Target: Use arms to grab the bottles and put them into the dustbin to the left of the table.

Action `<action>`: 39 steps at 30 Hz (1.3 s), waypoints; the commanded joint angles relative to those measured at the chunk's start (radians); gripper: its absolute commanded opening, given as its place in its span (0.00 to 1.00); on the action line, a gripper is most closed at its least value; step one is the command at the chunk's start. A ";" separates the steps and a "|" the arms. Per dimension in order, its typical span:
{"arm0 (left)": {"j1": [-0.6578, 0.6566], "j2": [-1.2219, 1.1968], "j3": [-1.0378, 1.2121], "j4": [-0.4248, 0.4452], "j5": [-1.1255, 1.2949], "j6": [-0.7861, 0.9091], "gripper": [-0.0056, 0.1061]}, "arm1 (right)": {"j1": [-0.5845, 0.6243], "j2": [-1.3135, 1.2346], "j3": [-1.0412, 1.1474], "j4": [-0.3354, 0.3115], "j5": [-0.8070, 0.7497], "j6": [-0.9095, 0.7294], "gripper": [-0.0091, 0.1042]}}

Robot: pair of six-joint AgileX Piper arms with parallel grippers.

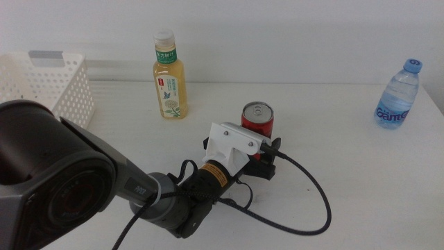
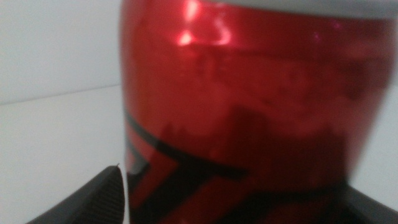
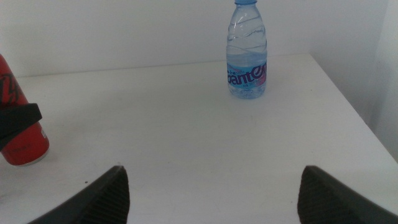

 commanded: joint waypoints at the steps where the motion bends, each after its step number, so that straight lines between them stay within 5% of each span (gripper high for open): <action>1: 0.003 0.013 -0.021 -0.013 0.007 -0.012 0.89 | -0.009 -0.004 0.003 -0.009 -0.012 -0.003 0.88; 20: 0.003 0.042 -0.076 0.024 0.054 0.050 0.86 | -0.009 -0.004 0.003 -0.009 -0.012 -0.003 0.88; 23: 0.003 0.038 -0.076 0.024 0.058 0.100 0.75 | -0.009 -0.004 0.003 -0.009 -0.012 -0.003 0.88; 33: 0.003 -0.095 -0.033 0.024 0.196 0.122 0.14 | -0.009 -0.004 0.003 -0.009 -0.012 -0.003 0.88; 39: 0.003 -0.232 0.075 0.009 0.228 0.122 0.04 | -0.009 -0.004 0.003 -0.009 -0.012 -0.003 0.88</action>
